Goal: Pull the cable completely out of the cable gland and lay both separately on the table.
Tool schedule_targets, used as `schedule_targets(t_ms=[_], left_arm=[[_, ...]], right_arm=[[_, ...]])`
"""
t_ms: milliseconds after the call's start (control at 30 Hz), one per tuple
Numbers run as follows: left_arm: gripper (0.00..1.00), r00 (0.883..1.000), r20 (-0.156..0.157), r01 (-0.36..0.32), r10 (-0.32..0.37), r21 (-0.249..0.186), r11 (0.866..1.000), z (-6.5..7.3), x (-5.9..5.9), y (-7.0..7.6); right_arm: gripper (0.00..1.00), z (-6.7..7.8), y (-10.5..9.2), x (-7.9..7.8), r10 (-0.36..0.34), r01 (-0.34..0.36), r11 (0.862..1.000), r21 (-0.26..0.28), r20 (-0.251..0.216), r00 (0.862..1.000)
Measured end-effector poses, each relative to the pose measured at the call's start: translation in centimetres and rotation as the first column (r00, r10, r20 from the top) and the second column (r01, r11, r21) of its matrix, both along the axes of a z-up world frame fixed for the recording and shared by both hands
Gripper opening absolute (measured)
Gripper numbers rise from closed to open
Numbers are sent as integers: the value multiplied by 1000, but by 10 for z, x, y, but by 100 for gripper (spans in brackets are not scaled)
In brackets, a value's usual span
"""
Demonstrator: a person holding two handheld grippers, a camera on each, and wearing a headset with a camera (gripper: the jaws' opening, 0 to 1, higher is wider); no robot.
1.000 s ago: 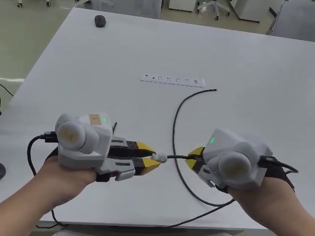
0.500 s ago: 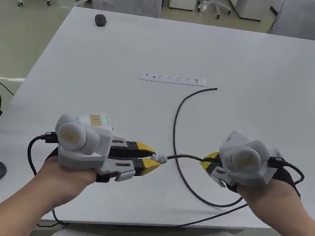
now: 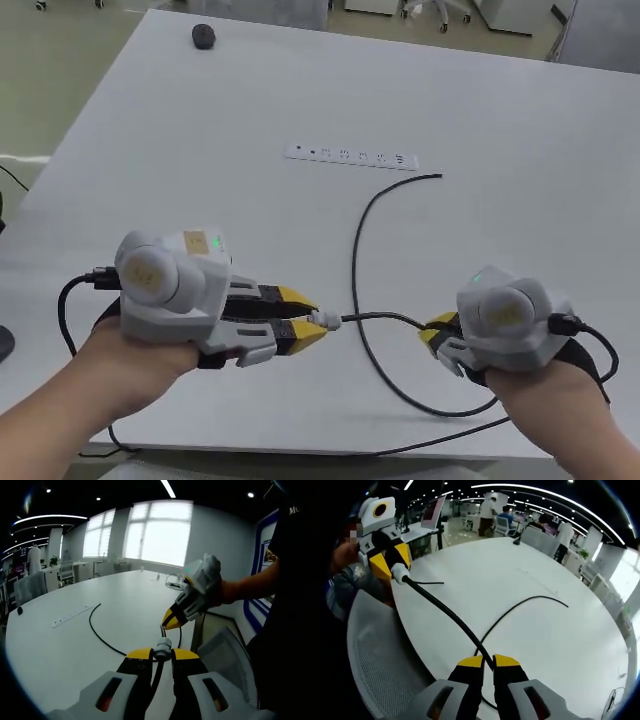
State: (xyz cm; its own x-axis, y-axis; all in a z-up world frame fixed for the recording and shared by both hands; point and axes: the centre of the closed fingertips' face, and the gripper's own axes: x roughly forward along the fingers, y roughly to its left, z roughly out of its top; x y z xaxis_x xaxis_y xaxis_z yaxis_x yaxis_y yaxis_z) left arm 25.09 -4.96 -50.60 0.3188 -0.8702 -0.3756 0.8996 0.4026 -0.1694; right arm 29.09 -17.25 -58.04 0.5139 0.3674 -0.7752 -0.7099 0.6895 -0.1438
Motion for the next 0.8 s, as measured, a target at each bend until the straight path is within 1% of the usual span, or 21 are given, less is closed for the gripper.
schedule_targets(t_ms=[200, 233, 267, 300, 333, 400, 433, 500, 533, 600, 633, 667, 700, 767, 800], left_arm=[[15, 1000, 7, -5, 5, 0, 1000, 0, 1, 2], [15, 1000, 8, -5, 5, 0, 1000, 0, 1, 2], [15, 1000, 9, -4, 4, 1, 1000, 1, 1, 2], [15, 1000, 9, -2, 2, 1, 1000, 1, 1, 1], [15, 1000, 9, 2, -2, 2, 1000, 1, 0, 1], [15, 1000, 10, 6, -6, 4, 1000, 1, 0, 0], [15, 1000, 9, 7, -7, 5, 1000, 1, 0, -1], [15, 1000, 10, 9, -9, 5, 1000, 1, 0, -1], [15, 1000, 11, 11, -11, 4, 1000, 1, 0, -2], [15, 1000, 11, 15, -15, 6, 1000, 1, -1, -2], [15, 1000, 11, 17, -17, 9, 1000, 1, -1, -2], [15, 1000, 12, 18, -19, 12, 1000, 1, -1, -2], [15, 1000, 13, 21, -21, 15, 1000, 0, -2, -2], [15, 1000, 13, 25, -25, 18, 1000, 0, -2, -2], [15, 1000, 14, 26, -26, 18, 1000, 0, -2, -2]], right_arm=[[3, 9, -3, -1, 20, -20, 999, 27, 16, 1000], [4, 12, -2, -1, 29, -29, 999, 25, 27, 999], [5, 15, -1, -2, 47, -48, 999, 22, 40, 998], [8, 18, 0, -4, 53, -54, 998, 23, 44, 998], [10, 26, 5, -4, 84, -86, 996, 27, 76, 994], [13, 35, 11, -6, 124, -124, 992, -6, 113, 986], [15, 41, 16, -8, 163, -159, 986, -39, 136, 977], [17, 50, 32, -13, 234, -227, 972, -59, 172, 957], [17, 55, 44, -18, 280, -271, 960, -71, 184, 942], [17, 59, 59, -23, 336, -323, 941, -101, 191, 922], [16, 62, 70, -26, 385, -364, 922, -134, 203, 900], [16, 63, 76, -27, 414, -387, 908, -158, 210, 886], [15, 65, 85, -29, 447, -414, 892, -179, 218, 868], [14, 66, 96, -31, 474, -440, 878, -185, 223, 852], [14, 66, 99, -32, 482, -449, 875, -183, 218, 849]])
